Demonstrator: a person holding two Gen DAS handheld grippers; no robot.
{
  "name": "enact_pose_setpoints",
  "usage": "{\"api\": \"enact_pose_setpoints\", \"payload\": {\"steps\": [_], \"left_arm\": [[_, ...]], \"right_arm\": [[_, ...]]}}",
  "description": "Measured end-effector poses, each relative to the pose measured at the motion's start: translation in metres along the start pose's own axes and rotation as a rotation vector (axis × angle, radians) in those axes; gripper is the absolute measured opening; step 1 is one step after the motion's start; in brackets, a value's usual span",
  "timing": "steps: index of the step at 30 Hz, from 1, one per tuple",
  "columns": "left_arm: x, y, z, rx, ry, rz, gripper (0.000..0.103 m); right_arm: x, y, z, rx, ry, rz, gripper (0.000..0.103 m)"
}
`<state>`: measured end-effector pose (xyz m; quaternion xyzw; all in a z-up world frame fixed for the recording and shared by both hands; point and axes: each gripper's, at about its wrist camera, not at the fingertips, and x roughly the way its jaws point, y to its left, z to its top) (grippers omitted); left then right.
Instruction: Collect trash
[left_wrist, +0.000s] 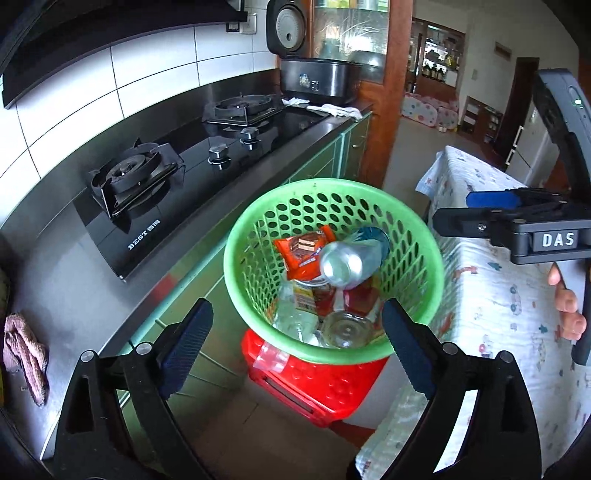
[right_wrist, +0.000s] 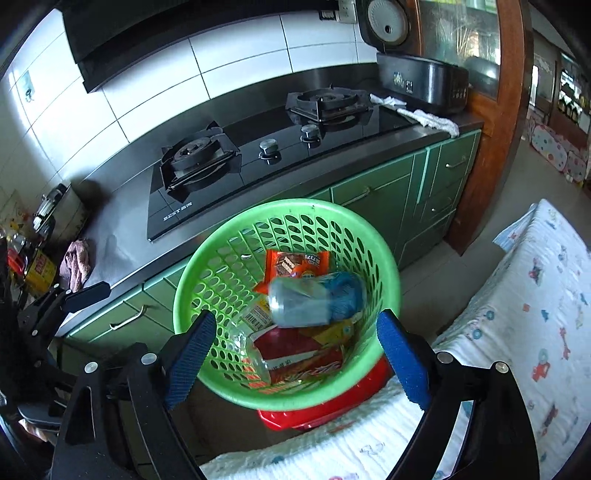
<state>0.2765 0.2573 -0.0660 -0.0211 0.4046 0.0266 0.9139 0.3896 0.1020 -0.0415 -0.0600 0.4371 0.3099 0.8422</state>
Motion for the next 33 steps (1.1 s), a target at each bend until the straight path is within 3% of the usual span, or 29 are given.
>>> {"api": "enact_pose_setpoints", "payload": {"steps": [5, 13, 30, 33], "left_arm": [[-0.010, -0.009, -0.006, -0.008, 0.005, -0.007, 0.095], [-0.040, -0.029, -0.014, 0.016, -0.010, 0.046, 0.097], [-0.090, -0.066, -0.040, -0.021, -0.058, 0.019, 0.098], [-0.095, -0.073, -0.046, -0.011, -0.069, 0.057, 0.098]], "right_arm": [[-0.025, -0.001, -0.013, -0.003, -0.022, -0.013, 0.086], [-0.068, -0.005, -0.044, -0.015, -0.042, -0.091, 0.088], [-0.135, -0.024, -0.120, 0.082, -0.062, -0.165, 0.091], [-0.144, -0.026, -0.132, 0.092, -0.065, -0.182, 0.091]]}}
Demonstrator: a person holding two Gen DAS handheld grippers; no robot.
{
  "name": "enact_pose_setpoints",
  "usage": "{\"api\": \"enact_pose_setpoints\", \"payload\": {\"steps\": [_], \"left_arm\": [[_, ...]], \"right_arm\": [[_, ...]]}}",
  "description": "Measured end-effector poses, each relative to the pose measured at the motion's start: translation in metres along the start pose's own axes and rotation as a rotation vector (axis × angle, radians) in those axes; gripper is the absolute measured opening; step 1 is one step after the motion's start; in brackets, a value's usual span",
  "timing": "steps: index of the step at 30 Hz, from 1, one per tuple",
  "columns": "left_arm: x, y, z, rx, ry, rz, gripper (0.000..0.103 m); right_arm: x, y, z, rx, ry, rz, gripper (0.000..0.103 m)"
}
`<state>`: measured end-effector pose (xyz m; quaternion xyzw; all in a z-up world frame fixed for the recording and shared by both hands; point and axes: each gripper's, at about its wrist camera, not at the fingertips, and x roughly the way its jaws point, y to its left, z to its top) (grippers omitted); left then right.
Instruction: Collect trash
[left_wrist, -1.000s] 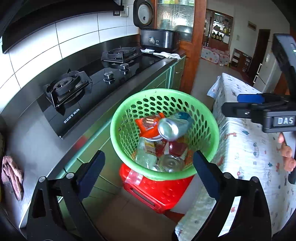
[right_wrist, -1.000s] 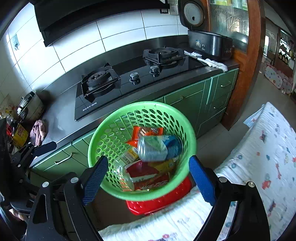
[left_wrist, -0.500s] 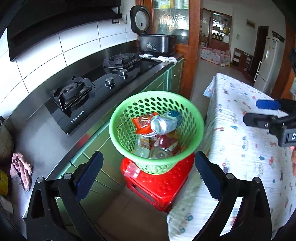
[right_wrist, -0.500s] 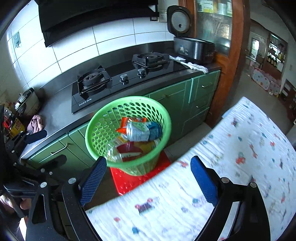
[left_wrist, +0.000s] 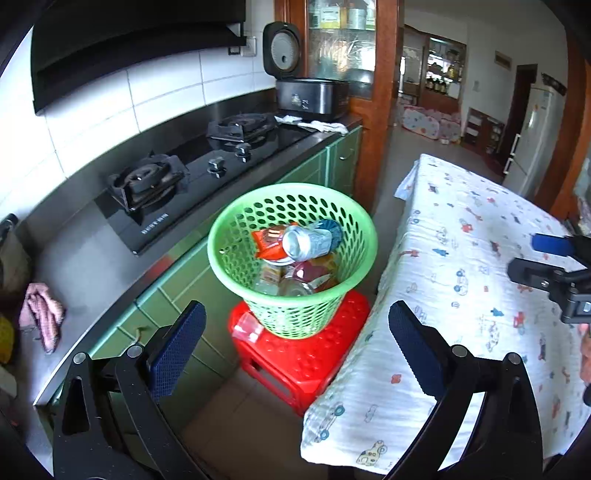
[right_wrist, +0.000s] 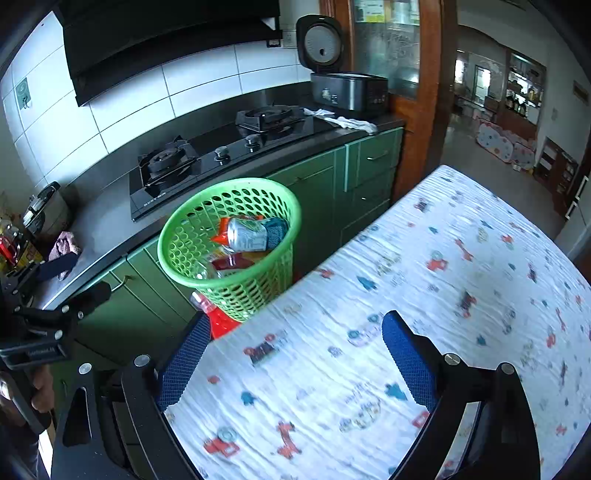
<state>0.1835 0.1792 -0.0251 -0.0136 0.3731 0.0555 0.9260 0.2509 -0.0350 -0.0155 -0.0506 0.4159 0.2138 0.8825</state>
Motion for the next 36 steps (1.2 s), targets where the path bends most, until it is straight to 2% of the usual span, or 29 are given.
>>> {"api": "enact_pose_setpoints", "payload": {"steps": [8, 13, 27, 36], "left_arm": [[-0.018, -0.020, -0.014, 0.018, -0.003, 0.030, 0.098], [-0.034, -0.031, -0.020, -0.001, -0.006, 0.021, 0.098], [-0.077, -0.070, -0.036, -0.041, -0.062, 0.007, 0.098], [-0.095, -0.102, -0.047, -0.023, -0.096, 0.038, 0.098]], "right_arm": [[-0.028, -0.006, -0.032, 0.025, -0.015, -0.021, 0.092], [-0.047, -0.009, -0.052, 0.045, -0.034, -0.046, 0.092], [-0.103, -0.018, -0.103, 0.122, -0.086, -0.089, 0.093], [-0.122, -0.031, -0.137, 0.166, -0.077, -0.146, 0.093]]}}
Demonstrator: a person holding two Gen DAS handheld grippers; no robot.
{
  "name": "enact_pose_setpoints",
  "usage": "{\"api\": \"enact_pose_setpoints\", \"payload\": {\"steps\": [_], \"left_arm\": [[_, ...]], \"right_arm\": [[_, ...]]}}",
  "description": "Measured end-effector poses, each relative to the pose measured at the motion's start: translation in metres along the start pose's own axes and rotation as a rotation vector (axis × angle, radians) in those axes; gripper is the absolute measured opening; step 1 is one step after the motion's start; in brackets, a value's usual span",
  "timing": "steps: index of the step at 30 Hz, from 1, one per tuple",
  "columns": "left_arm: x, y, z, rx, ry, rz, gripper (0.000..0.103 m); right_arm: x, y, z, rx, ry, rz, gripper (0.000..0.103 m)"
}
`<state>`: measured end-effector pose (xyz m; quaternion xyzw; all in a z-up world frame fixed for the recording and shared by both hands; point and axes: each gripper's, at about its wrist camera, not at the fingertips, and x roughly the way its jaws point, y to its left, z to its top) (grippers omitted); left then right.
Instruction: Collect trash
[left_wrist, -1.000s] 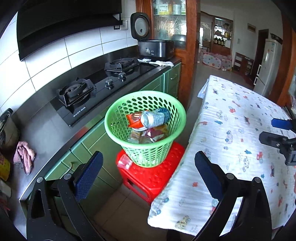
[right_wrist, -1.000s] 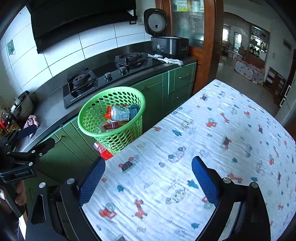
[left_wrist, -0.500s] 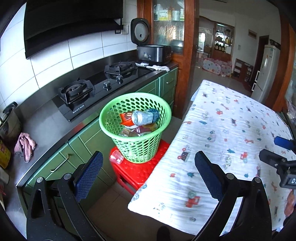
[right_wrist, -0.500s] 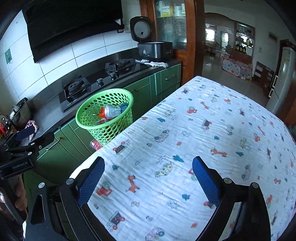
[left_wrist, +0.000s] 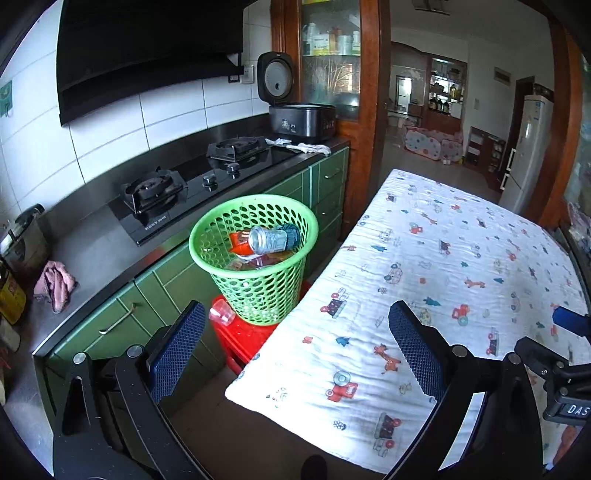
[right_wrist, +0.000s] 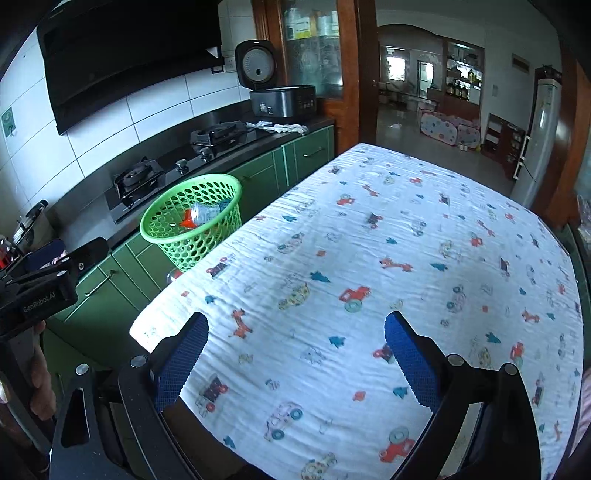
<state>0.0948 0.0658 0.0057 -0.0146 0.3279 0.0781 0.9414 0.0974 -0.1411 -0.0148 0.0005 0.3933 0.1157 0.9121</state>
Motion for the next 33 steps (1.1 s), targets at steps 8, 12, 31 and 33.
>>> {"api": "enact_pose_setpoints", "payload": {"steps": [8, 12, 31, 33], "left_arm": [[-0.011, -0.016, -0.003, 0.006, -0.027, 0.028, 0.098], [-0.015, -0.019, -0.004, 0.007, -0.040, 0.052, 0.098], [-0.023, -0.022, -0.006, -0.005, -0.048, 0.051, 0.098], [-0.024, -0.021, -0.006, -0.013, -0.051, 0.057, 0.098]], "right_arm": [[-0.012, -0.017, -0.012, 0.052, -0.004, -0.033, 0.093], [-0.018, -0.019, -0.013, 0.059, -0.012, -0.041, 0.093], [-0.022, -0.018, -0.013, 0.061, -0.017, -0.049, 0.093], [-0.023, -0.017, -0.013, 0.062, -0.017, -0.049, 0.093]]}}
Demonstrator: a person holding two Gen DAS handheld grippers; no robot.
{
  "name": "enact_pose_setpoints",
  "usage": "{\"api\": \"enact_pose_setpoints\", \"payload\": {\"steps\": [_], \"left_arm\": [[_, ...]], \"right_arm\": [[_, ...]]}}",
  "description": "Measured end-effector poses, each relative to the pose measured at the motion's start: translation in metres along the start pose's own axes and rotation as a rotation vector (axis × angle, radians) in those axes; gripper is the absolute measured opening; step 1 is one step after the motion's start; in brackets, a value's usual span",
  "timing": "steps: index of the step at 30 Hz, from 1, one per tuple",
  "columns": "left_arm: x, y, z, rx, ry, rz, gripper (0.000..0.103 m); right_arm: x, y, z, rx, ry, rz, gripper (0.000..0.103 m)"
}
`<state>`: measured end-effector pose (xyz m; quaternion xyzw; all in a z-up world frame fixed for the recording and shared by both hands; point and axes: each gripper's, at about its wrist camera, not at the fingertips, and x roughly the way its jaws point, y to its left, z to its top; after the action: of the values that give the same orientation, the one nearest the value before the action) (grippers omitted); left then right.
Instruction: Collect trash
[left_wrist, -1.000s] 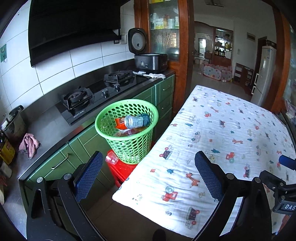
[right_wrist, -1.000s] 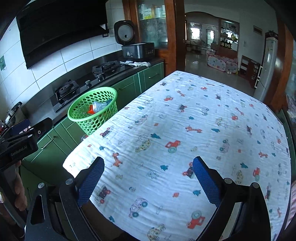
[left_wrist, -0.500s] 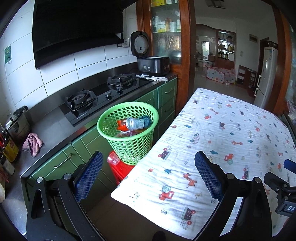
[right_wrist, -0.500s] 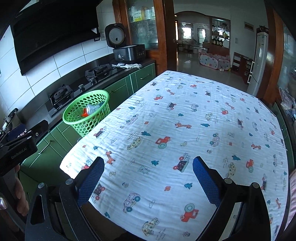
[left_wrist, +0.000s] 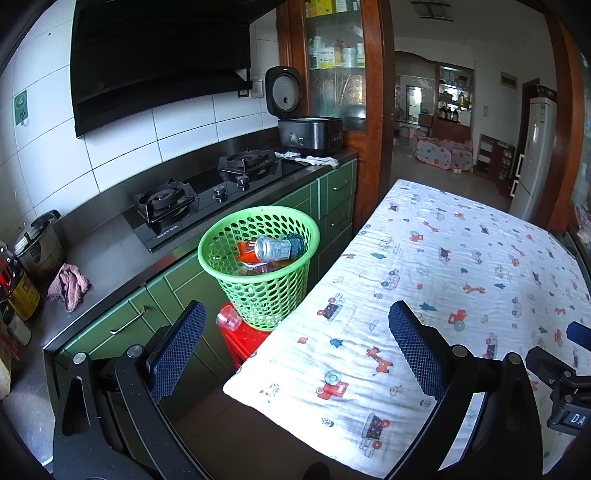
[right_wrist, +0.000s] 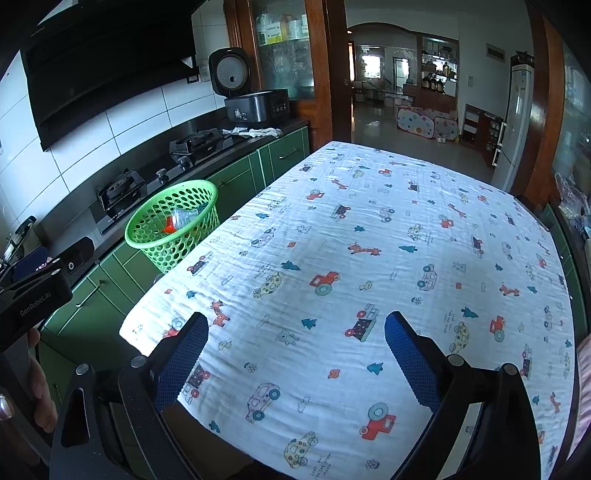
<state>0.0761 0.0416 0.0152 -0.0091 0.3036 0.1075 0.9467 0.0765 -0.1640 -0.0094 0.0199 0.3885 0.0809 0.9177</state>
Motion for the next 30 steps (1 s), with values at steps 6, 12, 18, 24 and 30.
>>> {"api": "enact_pose_setpoints", "payload": {"steps": [6, 12, 18, 24, 30], "left_arm": [[-0.0049, 0.0009, -0.0002, -0.008, -0.029, 0.039, 0.098], [-0.0097, 0.0040, 0.0018, -0.015, -0.053, 0.069, 0.098], [-0.0097, 0.0047, 0.0009, -0.015, -0.052, 0.063, 0.098], [-0.0095, 0.0046, -0.0010, -0.014, -0.048, 0.062, 0.098], [-0.0082, 0.0051, -0.0017, -0.007, -0.047, 0.063, 0.098]], "right_arm": [[-0.0009, 0.0017, -0.0002, -0.008, -0.003, -0.004, 0.093], [-0.0014, 0.0016, 0.0000, -0.007, -0.004, -0.003, 0.093], [-0.0030, 0.0043, 0.0000, -0.010, -0.008, -0.007, 0.093], [-0.0031, 0.0055, 0.0010, -0.008, -0.007, -0.007, 0.093], [-0.0031, 0.0075, 0.0016, -0.007, -0.007, -0.007, 0.093]]}}
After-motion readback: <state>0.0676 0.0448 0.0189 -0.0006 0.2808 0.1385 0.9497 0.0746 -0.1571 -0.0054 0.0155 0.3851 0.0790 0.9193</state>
